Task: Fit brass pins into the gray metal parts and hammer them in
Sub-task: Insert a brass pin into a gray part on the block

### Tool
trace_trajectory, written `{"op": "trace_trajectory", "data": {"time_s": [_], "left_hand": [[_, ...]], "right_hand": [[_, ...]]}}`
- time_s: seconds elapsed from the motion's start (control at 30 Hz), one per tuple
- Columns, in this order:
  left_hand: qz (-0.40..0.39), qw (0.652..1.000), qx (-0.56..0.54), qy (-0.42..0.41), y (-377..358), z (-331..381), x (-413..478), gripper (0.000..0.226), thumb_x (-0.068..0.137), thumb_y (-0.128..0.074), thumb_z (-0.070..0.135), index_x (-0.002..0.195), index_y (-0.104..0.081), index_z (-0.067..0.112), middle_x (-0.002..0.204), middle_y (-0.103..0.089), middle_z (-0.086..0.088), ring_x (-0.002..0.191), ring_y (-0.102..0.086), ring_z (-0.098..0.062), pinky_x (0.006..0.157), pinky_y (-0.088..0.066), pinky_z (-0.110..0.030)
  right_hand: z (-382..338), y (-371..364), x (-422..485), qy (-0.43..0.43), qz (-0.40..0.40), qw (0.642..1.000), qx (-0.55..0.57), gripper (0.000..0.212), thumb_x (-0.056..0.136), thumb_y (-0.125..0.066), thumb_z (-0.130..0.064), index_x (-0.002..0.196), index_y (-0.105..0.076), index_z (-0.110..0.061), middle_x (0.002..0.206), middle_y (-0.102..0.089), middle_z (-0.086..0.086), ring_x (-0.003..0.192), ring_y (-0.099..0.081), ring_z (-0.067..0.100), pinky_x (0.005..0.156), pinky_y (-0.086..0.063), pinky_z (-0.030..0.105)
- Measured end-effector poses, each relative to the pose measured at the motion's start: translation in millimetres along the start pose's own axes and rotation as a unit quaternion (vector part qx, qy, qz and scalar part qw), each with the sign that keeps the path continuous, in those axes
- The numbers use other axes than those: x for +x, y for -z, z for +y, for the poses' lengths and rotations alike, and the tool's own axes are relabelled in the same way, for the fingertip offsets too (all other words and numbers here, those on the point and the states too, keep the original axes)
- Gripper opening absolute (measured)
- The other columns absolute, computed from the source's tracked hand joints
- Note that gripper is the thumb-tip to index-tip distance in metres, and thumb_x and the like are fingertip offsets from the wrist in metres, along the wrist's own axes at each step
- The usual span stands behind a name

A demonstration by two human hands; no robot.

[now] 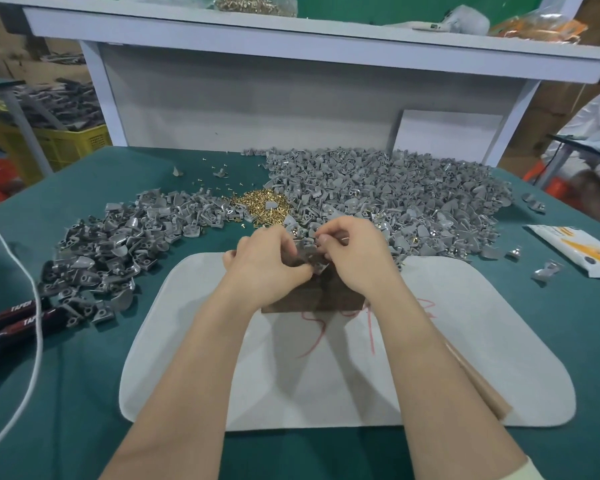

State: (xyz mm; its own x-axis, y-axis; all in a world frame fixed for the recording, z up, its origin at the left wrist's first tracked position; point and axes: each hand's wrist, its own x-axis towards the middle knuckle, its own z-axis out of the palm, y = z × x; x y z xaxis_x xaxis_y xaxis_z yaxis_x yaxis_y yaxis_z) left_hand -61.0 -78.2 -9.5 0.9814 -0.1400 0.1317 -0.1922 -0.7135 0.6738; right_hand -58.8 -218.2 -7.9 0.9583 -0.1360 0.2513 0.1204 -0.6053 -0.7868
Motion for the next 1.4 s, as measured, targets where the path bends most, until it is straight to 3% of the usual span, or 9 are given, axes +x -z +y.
{"op": "trace_trajectory", "data": {"time_s": [0.13, 0.23, 0.37, 0.6, 0.87, 1.07, 1.17, 1.27, 1.4], "left_hand": [[-0.048, 0.997, -0.034, -0.05, -2, 3, -2, 0.03, 0.083, -0.058, 0.009, 0.095, -0.05, 0.035, 0.11, -0.059, 0.008, 0.117, -0.051, -0.02, 0.103, -0.037, -0.043], [-0.033, 0.998, 0.005, -0.057, -6, 4, -2, 0.024, 0.088, -0.058, 0.014, 0.086, -0.051, 0.037, 0.099, -0.058, 0.015, 0.114, -0.054, -0.016, 0.103, -0.036, -0.038], [0.024, 0.998, 0.044, -0.034, -10, 5, -1, 0.014, 0.089, -0.058, 0.022, 0.083, -0.052, 0.033, 0.085, -0.056, 0.015, 0.104, -0.056, -0.014, 0.086, -0.028, -0.03], [0.055, 0.998, -0.003, -0.035, -7, 9, -3, 0.011, 0.086, -0.062, 0.026, 0.088, -0.055, 0.035, 0.098, -0.063, 0.011, 0.1, -0.059, -0.014, 0.098, -0.039, -0.039], [0.093, 0.993, -0.036, -0.065, -7, 13, -3, 0.016, 0.086, -0.062, 0.019, 0.077, -0.057, 0.031, 0.08, -0.058, 0.01, 0.09, -0.058, -0.019, 0.092, -0.044, -0.042], [0.113, 0.989, -0.047, -0.078, -8, 14, -3, 0.017, 0.086, -0.062, 0.017, 0.077, -0.056, 0.03, 0.08, -0.053, 0.01, 0.087, -0.056, -0.019, 0.09, -0.044, -0.043], [0.099, 0.993, -0.032, -0.058, -6, 12, -3, 0.01, 0.085, -0.065, 0.027, 0.081, -0.057, 0.032, 0.087, -0.056, 0.012, 0.091, -0.057, -0.016, 0.093, -0.043, -0.042], [0.029, 0.999, 0.014, 0.003, -2, 6, -2, 0.014, 0.08, -0.069, 0.041, 0.085, -0.058, 0.034, 0.09, -0.06, 0.015, 0.103, -0.058, -0.016, 0.096, -0.041, -0.04], [0.004, 0.999, 0.026, 0.019, -2, 6, -3, 0.016, 0.082, -0.068, 0.032, 0.074, -0.054, 0.033, 0.087, -0.06, 0.013, 0.108, -0.056, -0.021, 0.096, -0.042, -0.039]], "right_hand": [[1, 7, 2, 0.003, -0.01, 1.0, -0.024, 0.015, 0.088, -0.059, -0.009, 0.082, -0.065, -0.021, 0.081, -0.065, -0.001, 0.082, -0.063, 0.019, 0.083, -0.051, 0.034], [1, 11, 1, -0.004, -0.03, 0.999, -0.029, 0.021, 0.084, -0.06, -0.003, 0.076, -0.064, -0.022, 0.078, -0.065, -0.002, 0.08, -0.062, 0.016, 0.082, -0.051, 0.034], [1, 13, 0, 0.018, -0.047, 0.998, -0.038, 0.025, 0.081, -0.061, -0.002, 0.074, -0.06, -0.026, 0.078, -0.065, -0.002, 0.079, -0.062, 0.018, 0.08, -0.051, 0.032], [2, 8, 0, 0.073, -0.043, 0.996, 0.008, 0.032, 0.082, -0.061, -0.002, 0.077, -0.054, -0.033, 0.072, -0.06, -0.011, 0.067, -0.055, 0.008, 0.077, -0.054, 0.038], [0, 7, 1, 0.051, -0.037, 0.997, 0.038, 0.026, 0.083, -0.065, -0.007, 0.076, -0.057, -0.03, 0.076, -0.064, -0.005, 0.073, -0.061, 0.013, 0.074, -0.052, 0.03], [-4, 9, -1, 0.043, -0.035, 0.998, 0.011, 0.019, 0.086, -0.064, -0.015, 0.071, -0.062, -0.026, 0.073, -0.067, 0.002, 0.075, -0.064, 0.022, 0.08, -0.053, 0.046], [-3, 9, -1, 0.055, -0.03, 0.998, -0.02, 0.021, 0.085, -0.063, -0.014, 0.069, -0.059, -0.027, 0.076, -0.068, 0.001, 0.079, -0.064, 0.02, 0.081, -0.052, 0.04], [1, 10, -1, 0.07, -0.033, 0.994, -0.08, 0.016, 0.085, -0.063, -0.013, 0.074, -0.059, -0.024, 0.071, -0.061, -0.009, 0.072, -0.057, 0.013, 0.071, -0.043, 0.025], [3, 11, -3, 0.101, -0.059, 0.983, -0.14, 0.011, 0.085, -0.064, -0.016, 0.079, -0.061, -0.025, 0.072, -0.057, -0.013, 0.065, -0.046, -0.001, 0.062, -0.03, 0.018]]}}
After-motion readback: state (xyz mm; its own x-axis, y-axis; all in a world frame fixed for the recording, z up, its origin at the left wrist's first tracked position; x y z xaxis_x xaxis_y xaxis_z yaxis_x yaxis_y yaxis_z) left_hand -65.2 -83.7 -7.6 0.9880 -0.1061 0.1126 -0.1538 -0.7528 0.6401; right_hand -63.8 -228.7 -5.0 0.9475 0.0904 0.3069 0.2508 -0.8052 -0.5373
